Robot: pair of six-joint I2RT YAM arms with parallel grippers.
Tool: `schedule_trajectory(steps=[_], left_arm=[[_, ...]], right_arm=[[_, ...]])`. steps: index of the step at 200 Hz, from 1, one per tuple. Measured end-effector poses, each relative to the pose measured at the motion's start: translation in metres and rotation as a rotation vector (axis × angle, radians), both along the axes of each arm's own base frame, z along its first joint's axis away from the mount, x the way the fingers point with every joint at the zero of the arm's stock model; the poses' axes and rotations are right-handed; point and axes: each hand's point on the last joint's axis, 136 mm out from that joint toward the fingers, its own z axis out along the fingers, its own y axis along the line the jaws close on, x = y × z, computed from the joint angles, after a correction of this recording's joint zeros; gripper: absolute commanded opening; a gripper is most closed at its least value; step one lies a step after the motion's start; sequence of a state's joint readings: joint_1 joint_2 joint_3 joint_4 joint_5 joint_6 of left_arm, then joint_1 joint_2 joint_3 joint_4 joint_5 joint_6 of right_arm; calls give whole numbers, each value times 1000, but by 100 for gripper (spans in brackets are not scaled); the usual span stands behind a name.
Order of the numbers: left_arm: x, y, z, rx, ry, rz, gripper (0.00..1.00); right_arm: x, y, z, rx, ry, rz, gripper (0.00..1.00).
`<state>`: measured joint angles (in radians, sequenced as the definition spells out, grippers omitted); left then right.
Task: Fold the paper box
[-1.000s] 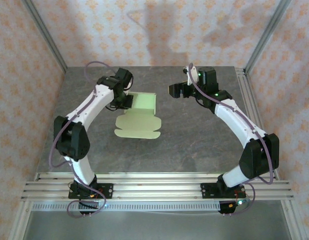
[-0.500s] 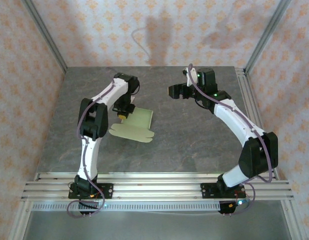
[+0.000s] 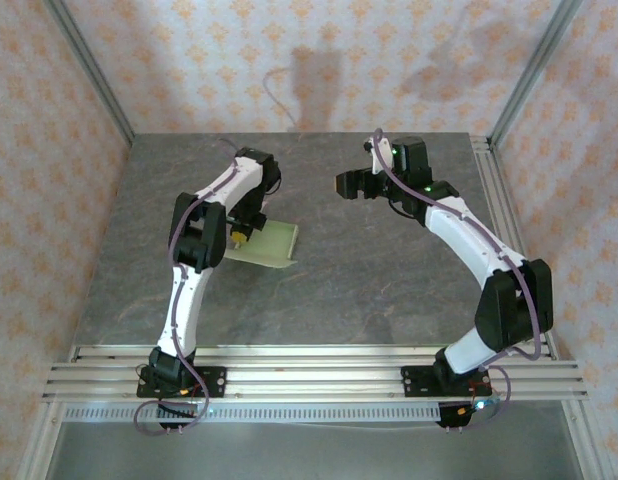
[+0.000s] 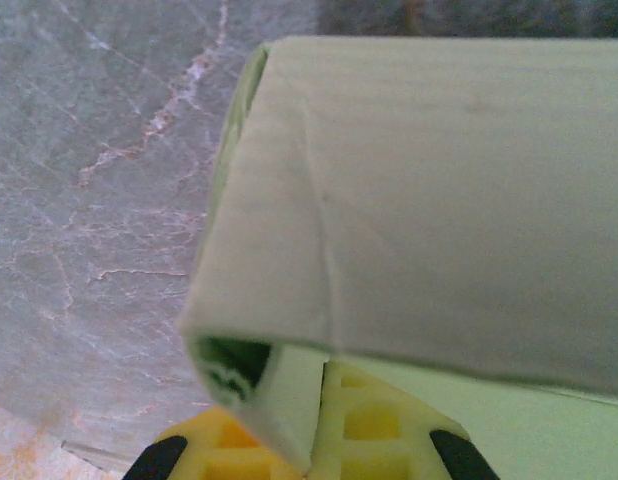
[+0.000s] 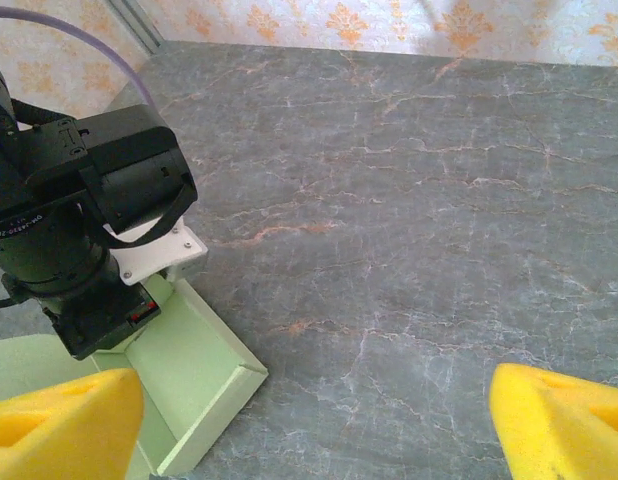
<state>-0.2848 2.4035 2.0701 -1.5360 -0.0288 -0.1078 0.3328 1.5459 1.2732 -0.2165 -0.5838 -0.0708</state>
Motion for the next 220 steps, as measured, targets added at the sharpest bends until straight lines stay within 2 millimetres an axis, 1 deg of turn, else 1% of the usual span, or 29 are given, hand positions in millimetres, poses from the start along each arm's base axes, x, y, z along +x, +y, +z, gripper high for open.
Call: schedule_trajectory(steps=[40, 56, 69, 108, 126, 168, 196, 213, 220], left_arm=[[0, 9, -1, 56, 8, 25, 0], [0, 9, -1, 61, 7, 32, 11], [0, 9, -1, 64, 2, 37, 15], [7, 6, 1, 50, -42, 53, 34], [11, 3, 14, 26, -84, 59, 42], [14, 1, 55, -17, -181, 47, 52], [15, 1, 74, -34, -236, 49, 71], [17, 2, 88, -53, -297, 67, 83], [18, 2, 95, -62, -326, 78, 86]], right_arm=[[0, 0, -1, -1, 3, 0, 89], [0, 0, -1, -1, 3, 0, 90], [0, 0, -1, -1, 3, 0, 89], [-1, 0, -2, -2, 4, 0, 90], [-2, -1, -4, -3, 8, 0, 90], [-4, -1, -8, -2, 18, -2, 90], [-4, 0, -8, -10, 15, 1, 91], [-4, 4, -13, -39, 10, 9, 91], [-4, 7, -15, -52, 10, 16, 92]])
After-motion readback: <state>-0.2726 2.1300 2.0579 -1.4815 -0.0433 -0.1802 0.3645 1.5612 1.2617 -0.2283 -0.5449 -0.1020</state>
